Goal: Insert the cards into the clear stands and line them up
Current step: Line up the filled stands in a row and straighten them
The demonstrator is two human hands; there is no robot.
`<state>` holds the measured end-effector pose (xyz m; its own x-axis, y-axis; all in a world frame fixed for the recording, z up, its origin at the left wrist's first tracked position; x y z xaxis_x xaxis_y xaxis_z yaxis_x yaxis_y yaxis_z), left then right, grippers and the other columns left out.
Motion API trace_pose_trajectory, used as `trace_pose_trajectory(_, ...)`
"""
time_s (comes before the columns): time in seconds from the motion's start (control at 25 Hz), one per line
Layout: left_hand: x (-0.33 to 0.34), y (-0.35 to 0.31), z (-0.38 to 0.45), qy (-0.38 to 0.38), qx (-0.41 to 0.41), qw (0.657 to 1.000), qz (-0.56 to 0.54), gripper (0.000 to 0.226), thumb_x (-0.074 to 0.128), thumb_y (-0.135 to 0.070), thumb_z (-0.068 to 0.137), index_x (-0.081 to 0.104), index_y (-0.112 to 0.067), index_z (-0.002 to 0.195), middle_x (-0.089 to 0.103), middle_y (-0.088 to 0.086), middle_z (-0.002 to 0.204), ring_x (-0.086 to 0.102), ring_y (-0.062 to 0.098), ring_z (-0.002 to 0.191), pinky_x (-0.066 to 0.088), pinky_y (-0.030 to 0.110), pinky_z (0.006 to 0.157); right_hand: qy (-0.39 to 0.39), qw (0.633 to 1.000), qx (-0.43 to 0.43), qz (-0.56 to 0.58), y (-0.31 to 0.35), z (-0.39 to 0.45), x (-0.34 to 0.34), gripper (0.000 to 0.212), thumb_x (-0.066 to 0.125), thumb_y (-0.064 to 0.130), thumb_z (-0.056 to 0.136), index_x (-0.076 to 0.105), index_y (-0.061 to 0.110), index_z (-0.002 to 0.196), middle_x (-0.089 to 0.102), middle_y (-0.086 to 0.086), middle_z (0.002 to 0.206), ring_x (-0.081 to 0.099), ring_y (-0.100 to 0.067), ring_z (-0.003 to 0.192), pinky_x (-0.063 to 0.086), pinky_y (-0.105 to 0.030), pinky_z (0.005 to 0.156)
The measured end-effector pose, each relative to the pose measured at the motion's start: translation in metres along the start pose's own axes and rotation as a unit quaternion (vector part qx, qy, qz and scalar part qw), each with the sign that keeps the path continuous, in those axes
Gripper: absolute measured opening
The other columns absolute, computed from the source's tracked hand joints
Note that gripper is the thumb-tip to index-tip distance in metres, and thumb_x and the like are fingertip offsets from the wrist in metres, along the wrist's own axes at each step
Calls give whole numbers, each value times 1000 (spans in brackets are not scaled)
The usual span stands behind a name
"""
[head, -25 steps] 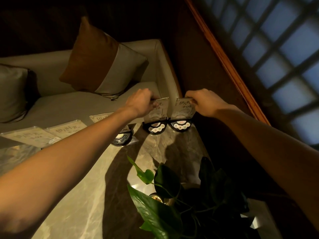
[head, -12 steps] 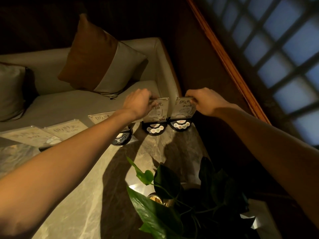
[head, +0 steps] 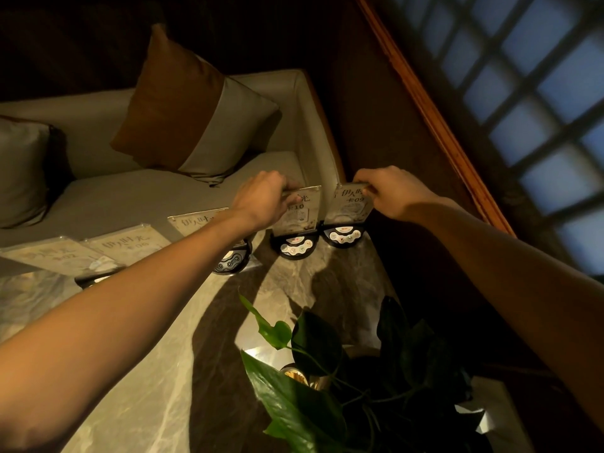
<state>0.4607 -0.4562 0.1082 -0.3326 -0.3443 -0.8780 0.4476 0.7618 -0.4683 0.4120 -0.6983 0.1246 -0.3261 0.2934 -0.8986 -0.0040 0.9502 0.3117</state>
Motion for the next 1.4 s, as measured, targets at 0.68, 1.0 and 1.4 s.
trace_pose_trajectory(0.68, -1, -4, 0, -5, -6, 1000, 11, 23, 61, -30, 96, 71, -26, 117, 75, 0, 110, 66, 24, 105, 47, 34, 81, 5, 1000, -4, -15, -1, 4, 5, 24, 48, 20, 103, 55, 22, 125, 64, -1, 117, 59, -15, 94, 38, -20, 62)
trace_pose_trajectory(1.0, -30, 9, -13, 0, -50, 997, -56, 42, 70, -36, 90, 65, -20, 128, 72, 3, 117, 67, 17, 104, 55, 43, 94, -14, 996, -24, -90, 11, 0, -1, 42, 62, 27, 95, 51, 16, 134, 62, -9, 126, 59, -27, 113, 47, -39, 96)
trace_pose_trajectory(1.4, -84, 93, -71, 177, -108, 972, 112, 47, 86, -37, 71, 70, -26, 113, 72, -5, 108, 66, 19, 98, 55, 39, 85, -34, 981, -186, -46, 162, 26, -2, 44, 60, 35, 97, 55, 19, 138, 65, -4, 132, 57, -22, 125, 41, -45, 109)
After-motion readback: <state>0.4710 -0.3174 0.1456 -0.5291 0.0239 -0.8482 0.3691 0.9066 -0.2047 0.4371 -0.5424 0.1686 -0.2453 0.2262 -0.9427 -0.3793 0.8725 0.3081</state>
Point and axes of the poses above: each hand's wrist, its own z-axis towards the middle knuckle, its own x-axis out of the palm, y = z × x, the point moved 2 cm from there along z, towards the middle knuckle
